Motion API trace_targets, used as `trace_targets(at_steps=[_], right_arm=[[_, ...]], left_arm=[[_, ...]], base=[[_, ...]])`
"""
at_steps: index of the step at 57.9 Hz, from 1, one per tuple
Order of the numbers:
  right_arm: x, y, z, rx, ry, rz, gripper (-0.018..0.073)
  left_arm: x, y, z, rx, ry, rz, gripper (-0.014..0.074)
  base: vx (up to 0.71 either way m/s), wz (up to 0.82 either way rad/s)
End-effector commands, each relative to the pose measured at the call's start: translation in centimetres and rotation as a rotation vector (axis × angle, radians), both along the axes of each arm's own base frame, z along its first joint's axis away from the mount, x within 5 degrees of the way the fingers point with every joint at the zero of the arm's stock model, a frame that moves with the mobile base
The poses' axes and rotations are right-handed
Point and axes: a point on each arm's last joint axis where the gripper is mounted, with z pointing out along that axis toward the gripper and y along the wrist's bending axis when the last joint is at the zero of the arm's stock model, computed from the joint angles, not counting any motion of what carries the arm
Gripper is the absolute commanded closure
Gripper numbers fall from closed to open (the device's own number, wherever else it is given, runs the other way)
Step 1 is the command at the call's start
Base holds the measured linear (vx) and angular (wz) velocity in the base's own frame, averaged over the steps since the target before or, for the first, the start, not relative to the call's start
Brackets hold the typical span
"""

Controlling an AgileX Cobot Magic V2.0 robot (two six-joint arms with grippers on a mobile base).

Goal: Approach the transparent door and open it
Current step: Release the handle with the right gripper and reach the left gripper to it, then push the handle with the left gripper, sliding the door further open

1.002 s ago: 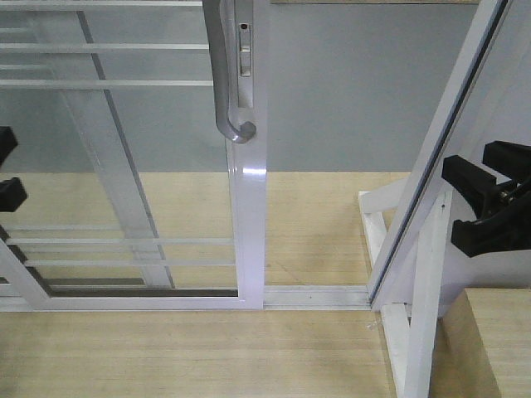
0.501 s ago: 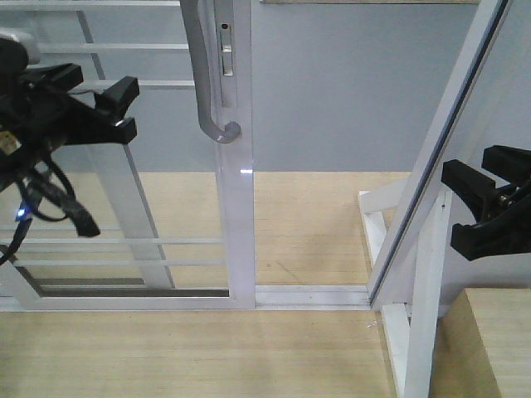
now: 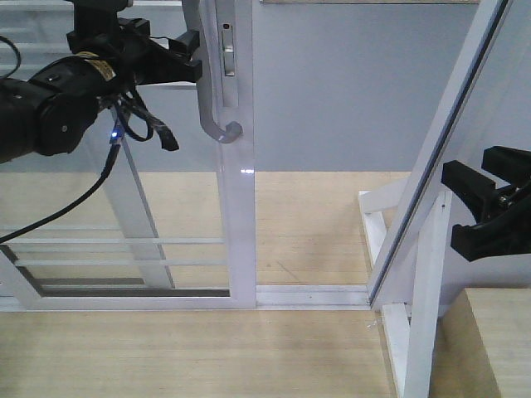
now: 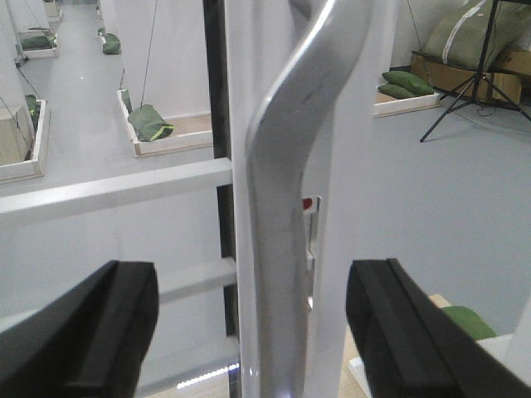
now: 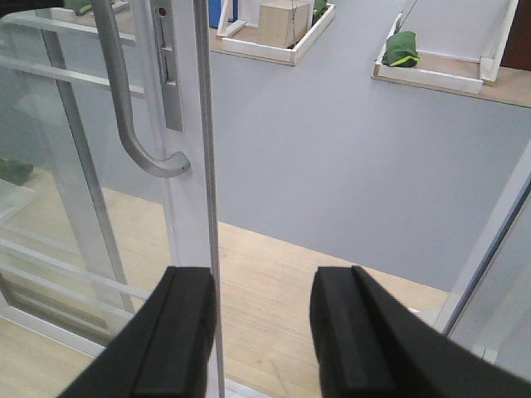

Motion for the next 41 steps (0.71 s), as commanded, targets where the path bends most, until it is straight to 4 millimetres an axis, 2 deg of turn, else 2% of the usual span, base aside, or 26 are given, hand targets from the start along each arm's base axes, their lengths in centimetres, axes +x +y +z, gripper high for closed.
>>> trace_targets(at_steps=[1,19,28,41], right_arm=[[0.1,0.0,1.7,0.028,-0.104,-0.004,0.0204],[0.1,0.0,1.6,0.024,-0.095,-0.004,0.0204],[0.2,0.0,1.5,0.019,-0.081,-0.003,0.0204],[0.2,0.0,1.5,0.018,-0.081,-0.003,0.0204]], left_arm=[[0.7,-0.5,3.5,-0.073,-0.156,-0.008,0.0011],[4.3,-1.8,2.7,-0.075,-0.173,-0.007,0.0011],[4.6,-1.7,2.2,-0.049,-0.162,-0.003,0.0034],[4.8,-0.7,2.2,-0.023,-0.152,0.023,0.0144]], base=[[0.0,0.0],[0.0,0.0],[0.0,0.0],[0.0,0.0]])
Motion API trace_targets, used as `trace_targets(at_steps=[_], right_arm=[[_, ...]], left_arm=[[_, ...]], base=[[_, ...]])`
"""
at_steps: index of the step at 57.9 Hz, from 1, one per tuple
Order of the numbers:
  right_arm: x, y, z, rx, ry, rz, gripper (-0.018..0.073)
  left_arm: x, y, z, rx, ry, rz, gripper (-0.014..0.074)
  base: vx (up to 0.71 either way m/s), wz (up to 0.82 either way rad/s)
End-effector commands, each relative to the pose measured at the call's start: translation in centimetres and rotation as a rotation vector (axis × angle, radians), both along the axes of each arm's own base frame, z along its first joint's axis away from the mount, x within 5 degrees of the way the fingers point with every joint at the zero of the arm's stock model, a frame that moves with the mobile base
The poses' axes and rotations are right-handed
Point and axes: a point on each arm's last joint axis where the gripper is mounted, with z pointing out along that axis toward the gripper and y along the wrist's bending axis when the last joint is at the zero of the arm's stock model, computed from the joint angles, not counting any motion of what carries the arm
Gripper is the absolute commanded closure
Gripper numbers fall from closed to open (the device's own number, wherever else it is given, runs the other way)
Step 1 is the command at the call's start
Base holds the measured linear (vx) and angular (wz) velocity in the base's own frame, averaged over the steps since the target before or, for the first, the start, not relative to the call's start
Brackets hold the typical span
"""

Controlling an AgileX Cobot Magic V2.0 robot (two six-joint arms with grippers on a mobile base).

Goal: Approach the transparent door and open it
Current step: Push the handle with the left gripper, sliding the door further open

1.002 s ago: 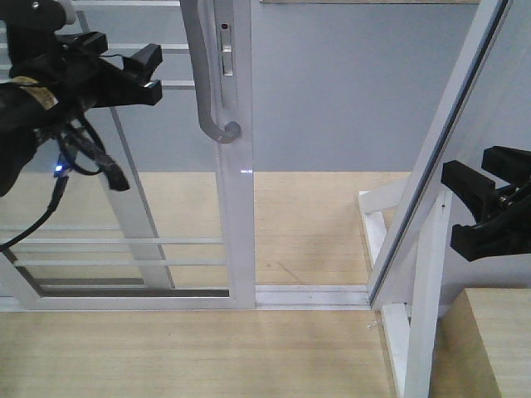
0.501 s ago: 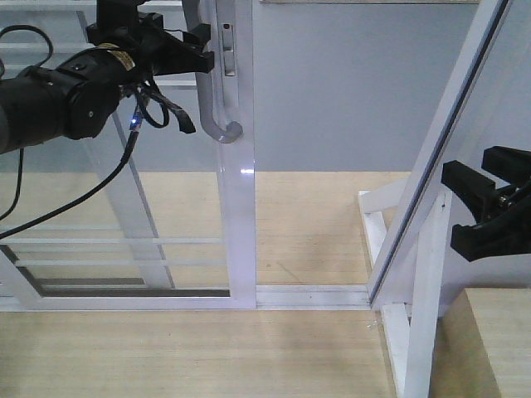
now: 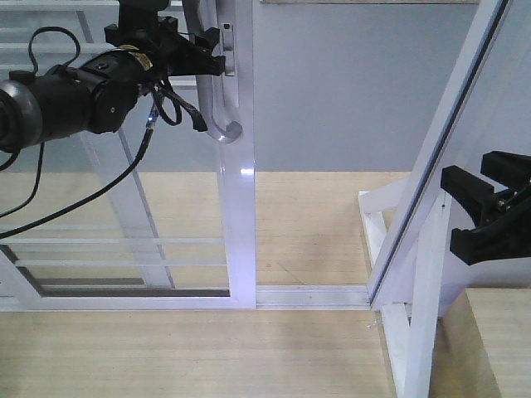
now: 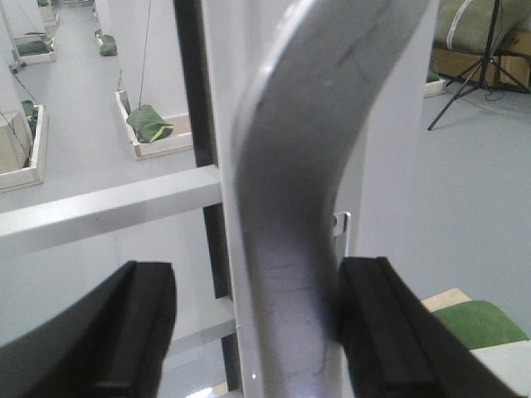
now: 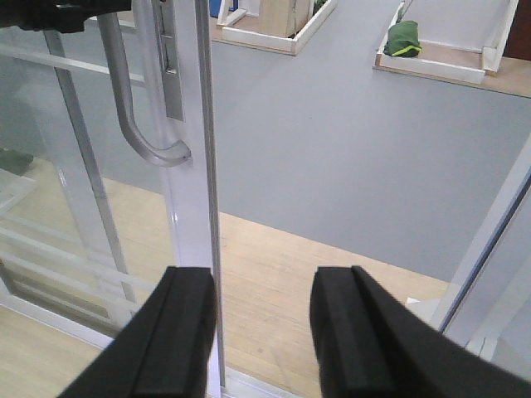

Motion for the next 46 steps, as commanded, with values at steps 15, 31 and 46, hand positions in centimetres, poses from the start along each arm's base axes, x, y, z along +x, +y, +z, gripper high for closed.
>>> trace_targets(at_steps=[15,31,46], right_arm=[[0.2,0.0,1.7,0.023,-0.102,-0.004,0.0204],[0.2,0.0,1.7,0.023,-0.101,-0.004,0.0204],[0.2,0.0,1.5,0.017,-0.09,-0.002,0.0204]], left_arm=[[-0.7,3.3,5.7,-0.084,-0.071,0.089,0.0198],[-1.0,6.2,6.4,-0.054,0.016,0.155,0.0198],[-1.2,8.1,6.8,-0.041,0.06,0.199,0.0198]], base=[[0.0,0.0],[0.0,0.0],[0.0,0.0]])
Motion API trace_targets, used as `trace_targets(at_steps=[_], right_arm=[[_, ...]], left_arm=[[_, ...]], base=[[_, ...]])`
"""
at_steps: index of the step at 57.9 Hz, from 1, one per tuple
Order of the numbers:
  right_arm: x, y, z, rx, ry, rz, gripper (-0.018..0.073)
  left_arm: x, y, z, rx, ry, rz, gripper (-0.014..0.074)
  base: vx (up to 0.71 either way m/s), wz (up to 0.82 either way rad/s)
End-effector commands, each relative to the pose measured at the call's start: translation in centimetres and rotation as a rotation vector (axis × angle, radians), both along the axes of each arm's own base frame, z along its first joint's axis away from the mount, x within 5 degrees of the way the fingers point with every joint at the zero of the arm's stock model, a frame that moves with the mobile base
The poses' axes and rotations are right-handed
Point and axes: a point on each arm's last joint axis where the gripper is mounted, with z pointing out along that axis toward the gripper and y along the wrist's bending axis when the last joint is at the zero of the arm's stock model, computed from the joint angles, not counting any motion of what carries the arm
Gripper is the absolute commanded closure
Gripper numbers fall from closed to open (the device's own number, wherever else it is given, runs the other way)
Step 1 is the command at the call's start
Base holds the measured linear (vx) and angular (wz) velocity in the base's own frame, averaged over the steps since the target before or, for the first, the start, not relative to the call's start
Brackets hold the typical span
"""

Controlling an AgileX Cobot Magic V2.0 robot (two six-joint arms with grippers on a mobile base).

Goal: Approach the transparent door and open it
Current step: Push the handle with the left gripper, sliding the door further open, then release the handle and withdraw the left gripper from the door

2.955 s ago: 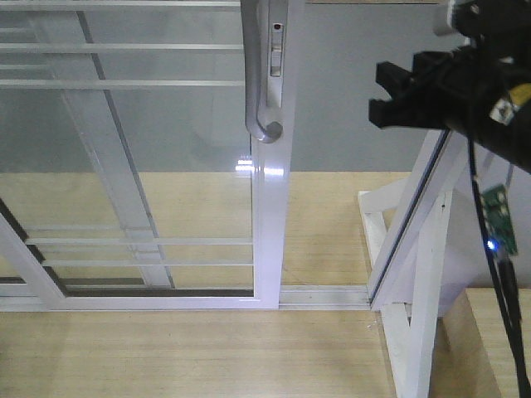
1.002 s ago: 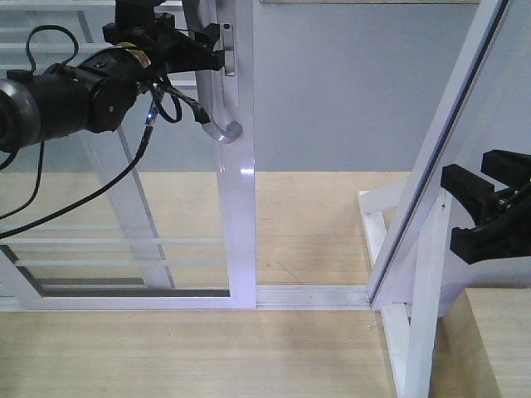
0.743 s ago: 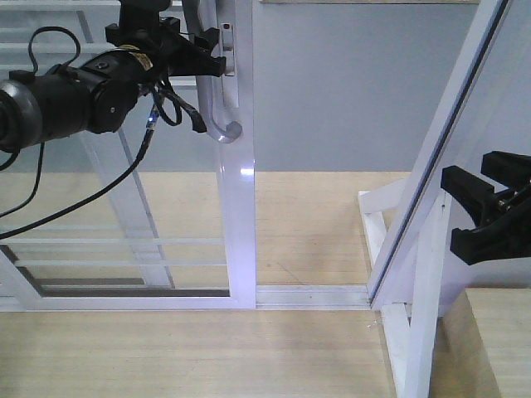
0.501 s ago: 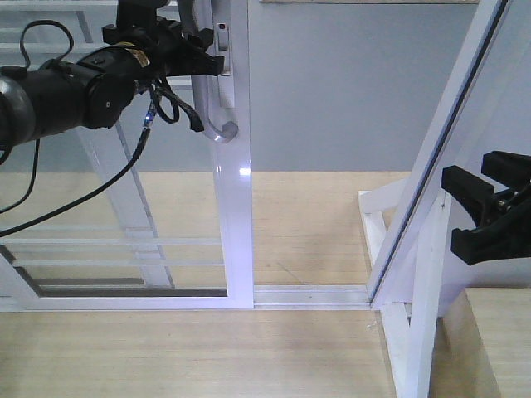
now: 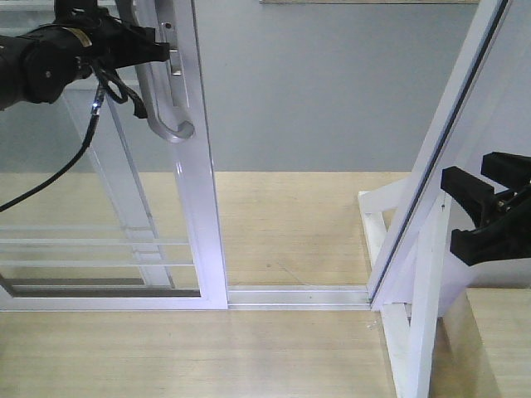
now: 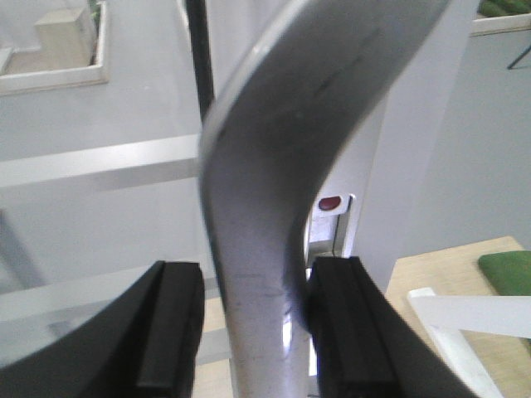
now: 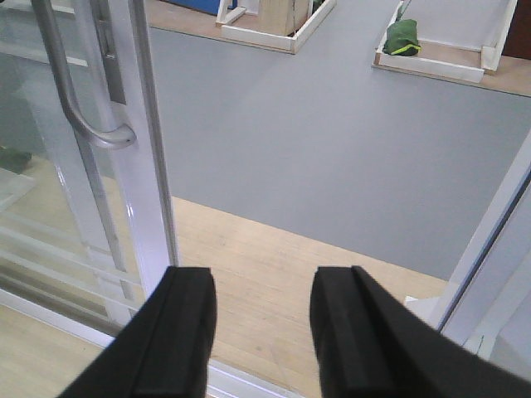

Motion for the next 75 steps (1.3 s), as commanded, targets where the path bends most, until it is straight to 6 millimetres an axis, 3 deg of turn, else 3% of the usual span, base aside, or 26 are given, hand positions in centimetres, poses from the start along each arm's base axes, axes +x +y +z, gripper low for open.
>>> trace_targets(at_steps=[1,23,38,47,67,75], right_arm=[[0.2,0.0,1.6,0.019,-0.093,-0.002,0.0204],[0.2,0.0,1.5,0.002,-0.086,0.003,0.0204],[0.2,0.0,1.5,0.002,-0.086,0.003,0.0204],[0.2,0.0,1.5,0.002,-0.086,0.003,0.0204],[0.2,0.0,1.5,0.01,-0.083,0.002,0.0204],[0.2,0.0,1.5,0.011,-0.086,0.002,0.0204]], left_arm=[[-0.7,1.3,4.6,-0.044,-0.148,0.03,0.0198],[-2.4,5.9,4.5,-0.02,-0.121,0.132,0.0198],[-5.6,6.1,4.3,-0.021,-0.144,0.131,0.0198],[-9.0,6.4,4.6,-0.021,-0.149,0.13,0.0198],[-19.1,7.2,6.4,-0.043,-0.299,0.129,0.0198],[-21.8,7.4,6.7,-0.049,-0.308,0.131,0.0198]], base=[[0.0,0.0],[0.0,0.0],[0.0,0.0],[0.0,0.0],[0.0,0.0],[0.0,0.0]])
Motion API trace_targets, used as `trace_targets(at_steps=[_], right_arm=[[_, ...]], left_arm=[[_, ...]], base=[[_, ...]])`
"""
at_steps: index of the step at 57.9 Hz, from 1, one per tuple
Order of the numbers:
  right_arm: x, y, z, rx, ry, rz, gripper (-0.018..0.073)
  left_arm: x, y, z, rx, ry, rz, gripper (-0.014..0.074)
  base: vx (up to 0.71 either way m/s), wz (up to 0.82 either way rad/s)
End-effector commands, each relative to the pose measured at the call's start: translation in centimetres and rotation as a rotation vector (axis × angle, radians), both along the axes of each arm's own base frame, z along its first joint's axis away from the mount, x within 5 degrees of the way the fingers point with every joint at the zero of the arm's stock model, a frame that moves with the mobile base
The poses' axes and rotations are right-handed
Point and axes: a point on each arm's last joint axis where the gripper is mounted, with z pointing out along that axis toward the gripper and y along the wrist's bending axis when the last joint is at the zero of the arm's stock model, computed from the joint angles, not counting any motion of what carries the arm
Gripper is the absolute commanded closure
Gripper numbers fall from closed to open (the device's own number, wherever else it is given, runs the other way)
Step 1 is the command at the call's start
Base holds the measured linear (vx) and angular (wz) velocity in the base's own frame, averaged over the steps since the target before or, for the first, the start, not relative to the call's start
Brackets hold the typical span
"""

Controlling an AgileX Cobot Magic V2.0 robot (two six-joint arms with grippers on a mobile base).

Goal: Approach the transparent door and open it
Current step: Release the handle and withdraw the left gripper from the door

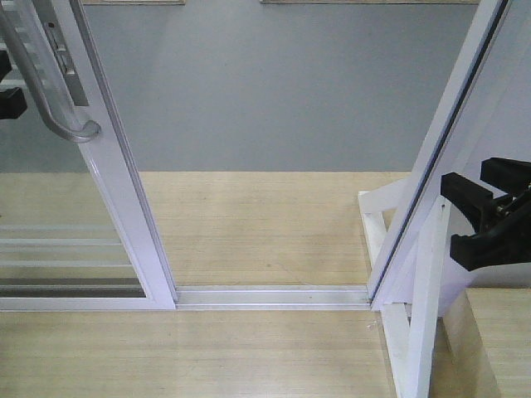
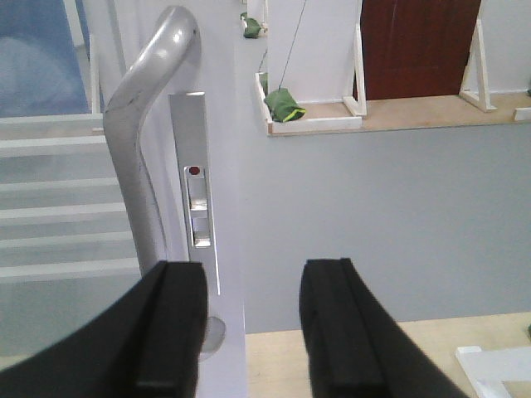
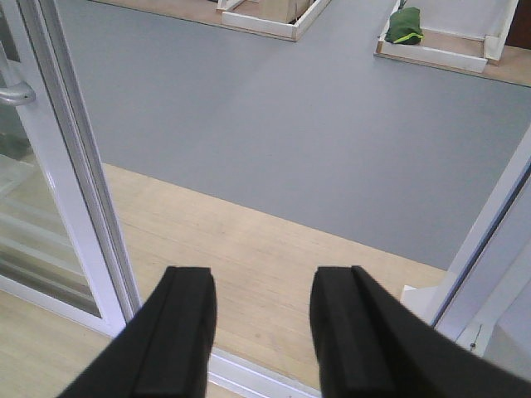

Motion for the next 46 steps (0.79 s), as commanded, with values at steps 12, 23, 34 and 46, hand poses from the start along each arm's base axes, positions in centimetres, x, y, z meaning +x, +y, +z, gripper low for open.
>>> trace_targets(at_steps=[12,23,34,46], right_arm=[[0.3,0.0,1.7,0.027,-0.104,-0.002,0.0204],[0.3,0.0,1.7,0.026,-0.103,-0.002,0.0204],[0.2,0.0,1.7,0.027,-0.102,-0.002,0.0204],[0.3,0.0,1.7,0.027,-0.102,-0.002,0.0204]], left_arm=[[-2.7,0.1,2.9,-0.024,-0.157,-0.003,0.0198],[-2.7,0.1,2.6,-0.024,-0.146,-0.002,0.0207],[-6.2,0.4,1.7,-0.035,-0.191,-0.002,0.0411],[-12.0,0.9,-0.9,-0.027,-0.291,0.002,0.0603]], base=[[0.0,0.0],[0.0,0.0],[0.0,0.0],[0.0,0.0]])
